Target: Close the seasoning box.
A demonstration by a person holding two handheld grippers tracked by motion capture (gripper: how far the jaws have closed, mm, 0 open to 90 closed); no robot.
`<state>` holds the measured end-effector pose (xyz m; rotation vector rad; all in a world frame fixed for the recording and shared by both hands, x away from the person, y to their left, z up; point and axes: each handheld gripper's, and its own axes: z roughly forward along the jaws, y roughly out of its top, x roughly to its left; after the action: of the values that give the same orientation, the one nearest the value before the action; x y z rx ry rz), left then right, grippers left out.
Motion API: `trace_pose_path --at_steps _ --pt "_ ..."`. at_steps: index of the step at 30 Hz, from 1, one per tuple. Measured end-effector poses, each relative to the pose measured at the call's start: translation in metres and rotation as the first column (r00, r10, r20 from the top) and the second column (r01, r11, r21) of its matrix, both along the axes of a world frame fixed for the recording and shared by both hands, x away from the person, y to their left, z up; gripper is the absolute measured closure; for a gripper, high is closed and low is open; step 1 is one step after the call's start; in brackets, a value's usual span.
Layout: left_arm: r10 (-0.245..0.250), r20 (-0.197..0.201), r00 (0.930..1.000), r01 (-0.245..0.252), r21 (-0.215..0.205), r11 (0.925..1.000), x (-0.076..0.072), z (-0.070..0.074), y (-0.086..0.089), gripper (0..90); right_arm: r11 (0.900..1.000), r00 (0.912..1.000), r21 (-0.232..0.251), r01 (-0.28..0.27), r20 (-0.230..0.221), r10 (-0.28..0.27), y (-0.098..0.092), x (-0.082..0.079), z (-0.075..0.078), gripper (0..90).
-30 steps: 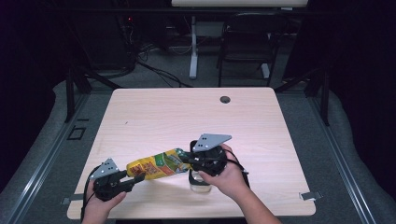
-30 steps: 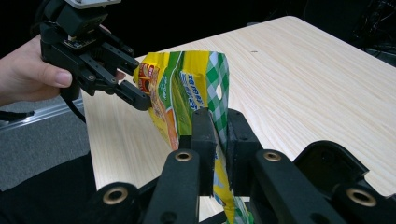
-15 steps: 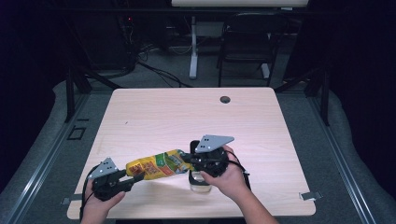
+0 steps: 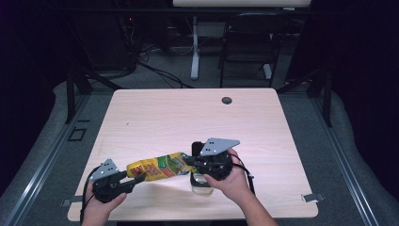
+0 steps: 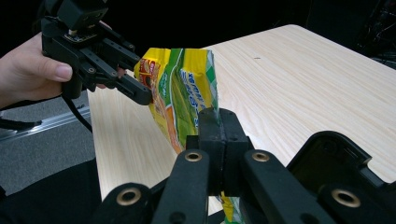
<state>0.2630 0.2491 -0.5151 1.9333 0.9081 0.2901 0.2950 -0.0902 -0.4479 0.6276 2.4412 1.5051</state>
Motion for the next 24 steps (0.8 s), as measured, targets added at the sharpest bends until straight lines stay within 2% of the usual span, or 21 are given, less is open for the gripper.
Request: trace_pose_path --at_steps 8,13,20,24 --pt "0.005 0.0 1.0 -0.005 0.0 1.0 -0.001 0.003 -0.001 64.5 1.0 0.9999 -0.008 -0.012 0.004 0.012 -0.002 -0.001 0.0 90.0" --pt "0.011 0.0 0.9999 -0.011 0.004 0.9999 -0.002 0.007 -0.005 64.4 1.0 1.0 0.012 -0.002 0.001 0.002 -0.006 -0.001 -0.001 90.0" --pt "-0.009 -0.004 1.0 0.009 0.006 0.9999 -0.003 0.011 -0.007 64.6 1.0 0.9999 0.008 0.013 0.007 -0.013 -0.01 -0.002 -0.002 90.0" --pt "-0.009 -0.01 0.9999 0.009 0.0 1.0 -0.002 0.014 -0.007 64.5 1.0 0.9999 0.022 0.012 -0.001 -0.012 -0.011 -0.002 -0.003 90.0"
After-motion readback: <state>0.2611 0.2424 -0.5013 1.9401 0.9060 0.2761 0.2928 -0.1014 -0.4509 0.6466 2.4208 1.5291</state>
